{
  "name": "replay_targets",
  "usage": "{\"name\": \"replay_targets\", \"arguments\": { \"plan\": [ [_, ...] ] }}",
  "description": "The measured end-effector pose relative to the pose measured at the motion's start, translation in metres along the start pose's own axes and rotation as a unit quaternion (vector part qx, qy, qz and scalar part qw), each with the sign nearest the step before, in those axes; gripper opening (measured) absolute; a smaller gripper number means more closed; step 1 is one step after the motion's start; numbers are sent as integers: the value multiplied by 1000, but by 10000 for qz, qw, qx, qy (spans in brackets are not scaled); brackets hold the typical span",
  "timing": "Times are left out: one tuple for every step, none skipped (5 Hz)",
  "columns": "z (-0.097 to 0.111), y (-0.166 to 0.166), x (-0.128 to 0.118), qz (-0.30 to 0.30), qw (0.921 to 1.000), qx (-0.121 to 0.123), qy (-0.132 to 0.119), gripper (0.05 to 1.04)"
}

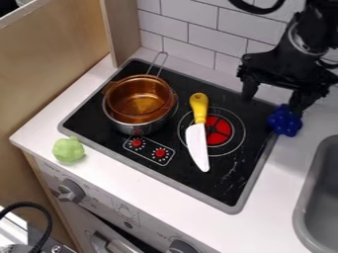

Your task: Move a blue pepper to the top right side of the burner

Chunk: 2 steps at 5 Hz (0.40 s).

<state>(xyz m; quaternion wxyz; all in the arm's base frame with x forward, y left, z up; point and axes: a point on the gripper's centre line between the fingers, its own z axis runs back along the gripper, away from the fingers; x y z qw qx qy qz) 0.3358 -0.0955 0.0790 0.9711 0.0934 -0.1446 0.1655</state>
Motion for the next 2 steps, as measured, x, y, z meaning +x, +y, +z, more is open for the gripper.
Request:
{"name": "replay_targets", "arguments": {
  "plan": [
    [0,17,-2,-153,9999,45,48,999],
    [2,37,-1,-312,9995,6,34,999]
  ]
}}
